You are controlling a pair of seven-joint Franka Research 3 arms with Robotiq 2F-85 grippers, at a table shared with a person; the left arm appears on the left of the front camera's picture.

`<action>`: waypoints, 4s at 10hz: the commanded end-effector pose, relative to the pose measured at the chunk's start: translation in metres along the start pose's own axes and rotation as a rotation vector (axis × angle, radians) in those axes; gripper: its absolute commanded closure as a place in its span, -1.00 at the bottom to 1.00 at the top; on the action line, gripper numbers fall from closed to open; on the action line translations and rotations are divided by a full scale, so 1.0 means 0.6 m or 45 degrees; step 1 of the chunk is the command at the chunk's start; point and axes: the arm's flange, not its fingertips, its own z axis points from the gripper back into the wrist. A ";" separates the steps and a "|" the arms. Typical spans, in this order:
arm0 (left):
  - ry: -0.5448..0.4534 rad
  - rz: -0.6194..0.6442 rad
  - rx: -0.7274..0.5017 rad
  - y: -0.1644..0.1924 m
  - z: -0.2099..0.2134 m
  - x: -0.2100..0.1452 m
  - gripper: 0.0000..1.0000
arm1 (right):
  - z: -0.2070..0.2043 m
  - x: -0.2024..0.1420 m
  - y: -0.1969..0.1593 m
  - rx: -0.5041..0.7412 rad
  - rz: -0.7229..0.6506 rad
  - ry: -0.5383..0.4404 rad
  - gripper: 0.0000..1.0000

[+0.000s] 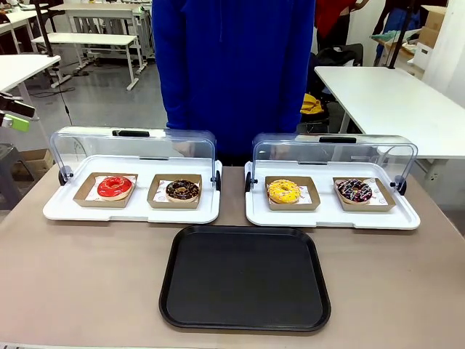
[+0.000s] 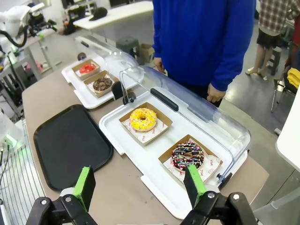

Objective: Move the first donut from the left to the tray.
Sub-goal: Pick up the Paper togo box containing the Donut indicated by the person and place it on the Handle tray.

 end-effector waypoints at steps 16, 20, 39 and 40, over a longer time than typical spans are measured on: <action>-0.016 -0.008 -0.008 0.000 0.000 0.001 -1.00 | 0.000 0.005 -0.007 0.008 0.034 -0.038 -1.00; -0.016 -0.008 -0.008 0.000 0.000 0.001 -1.00 | 0.000 0.005 -0.007 0.008 0.034 -0.038 -1.00; 0.962 -0.683 0.187 -0.038 -0.269 -0.047 -1.00 | 0.000 0.005 -0.007 0.008 0.034 -0.038 -1.00; 0.982 -0.674 0.189 -0.033 -0.286 -0.058 -1.00 | 0.000 0.005 -0.007 0.008 0.034 -0.038 -1.00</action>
